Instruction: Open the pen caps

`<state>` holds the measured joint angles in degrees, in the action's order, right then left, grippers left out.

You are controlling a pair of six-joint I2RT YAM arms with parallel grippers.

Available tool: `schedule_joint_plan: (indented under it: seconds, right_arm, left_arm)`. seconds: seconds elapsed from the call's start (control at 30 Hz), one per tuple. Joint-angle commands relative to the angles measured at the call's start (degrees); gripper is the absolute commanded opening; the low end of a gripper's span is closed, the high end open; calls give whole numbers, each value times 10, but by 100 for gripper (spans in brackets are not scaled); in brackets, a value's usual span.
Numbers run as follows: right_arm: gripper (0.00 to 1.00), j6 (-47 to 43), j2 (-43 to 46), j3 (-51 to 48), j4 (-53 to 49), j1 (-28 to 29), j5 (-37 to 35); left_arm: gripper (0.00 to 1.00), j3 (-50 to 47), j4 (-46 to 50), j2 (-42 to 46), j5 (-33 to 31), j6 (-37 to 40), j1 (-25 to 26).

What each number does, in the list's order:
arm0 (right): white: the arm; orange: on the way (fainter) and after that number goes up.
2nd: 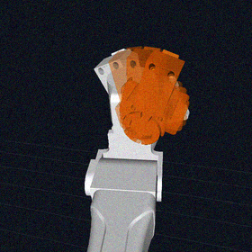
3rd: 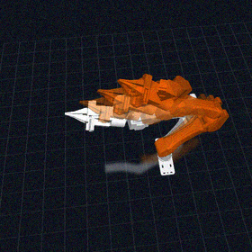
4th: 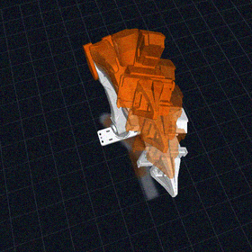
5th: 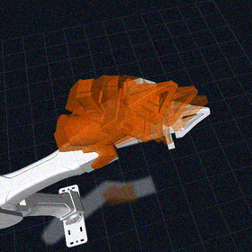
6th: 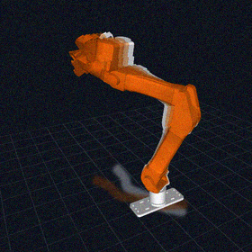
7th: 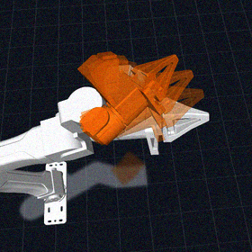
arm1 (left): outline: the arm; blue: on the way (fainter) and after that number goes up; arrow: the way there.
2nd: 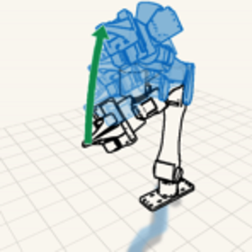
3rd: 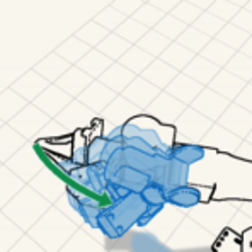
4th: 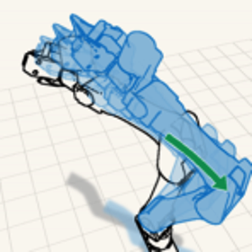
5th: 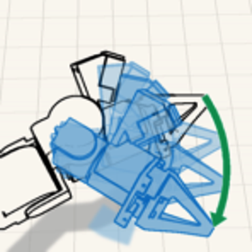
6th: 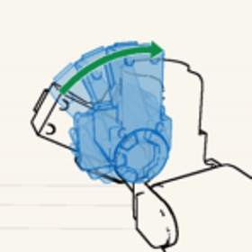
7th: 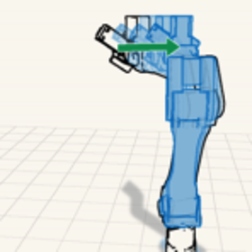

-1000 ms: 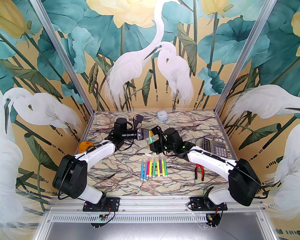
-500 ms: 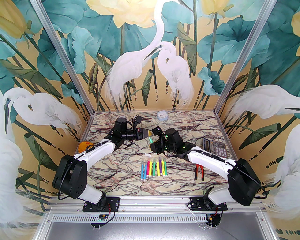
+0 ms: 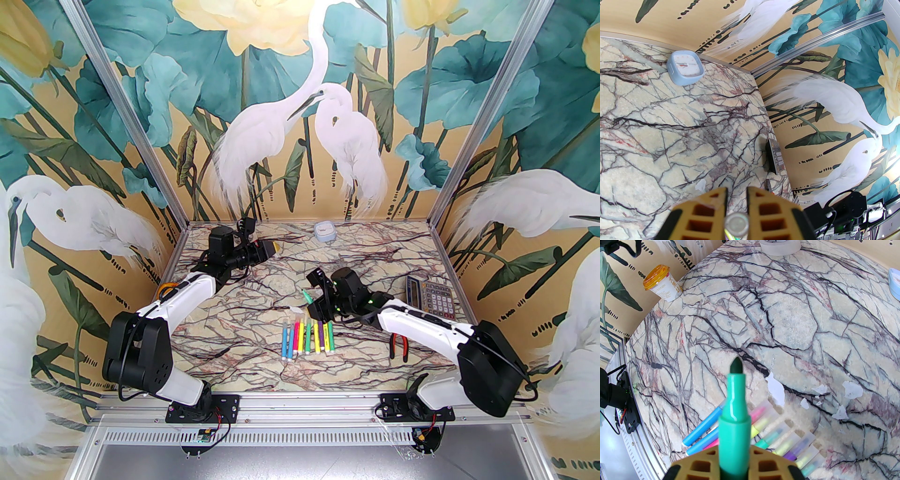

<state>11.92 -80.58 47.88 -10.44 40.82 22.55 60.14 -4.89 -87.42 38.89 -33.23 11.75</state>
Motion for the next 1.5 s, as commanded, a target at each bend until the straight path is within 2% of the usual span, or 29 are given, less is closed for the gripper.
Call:
schedule_joint_plan:
  seconds: [0.0,0.1,0.2,0.3,0.53,0.7,1.07,1.47]
  right_arm:
    - [0,-15,24,-17,8,2,-2]
    - [0,-15,32,-23,12,-3,-22]
    - [0,-5,29,-16,3,-15,-75]
    - [0,3,18,0,-20,-33,-147]
    - [0,26,-20,43,-52,-92,-229]
    - [0,33,-83,104,-106,-123,-305]
    - [0,40,-198,194,-172,-158,-395]
    - [0,56,-255,222,-190,-194,-365]
  left_arm:
    - [0,9,16,27,-5,11,-15]
    - [0,23,51,28,-3,34,-18]
    - [0,44,117,29,-28,74,-18]
    - [0,64,198,30,-69,119,-18]
    - [0,92,349,28,-179,201,-18]
    - [0,104,428,12,-262,233,-18]
    - [0,102,491,-47,-399,258,-18]
    - [0,122,485,-128,-414,264,-18]
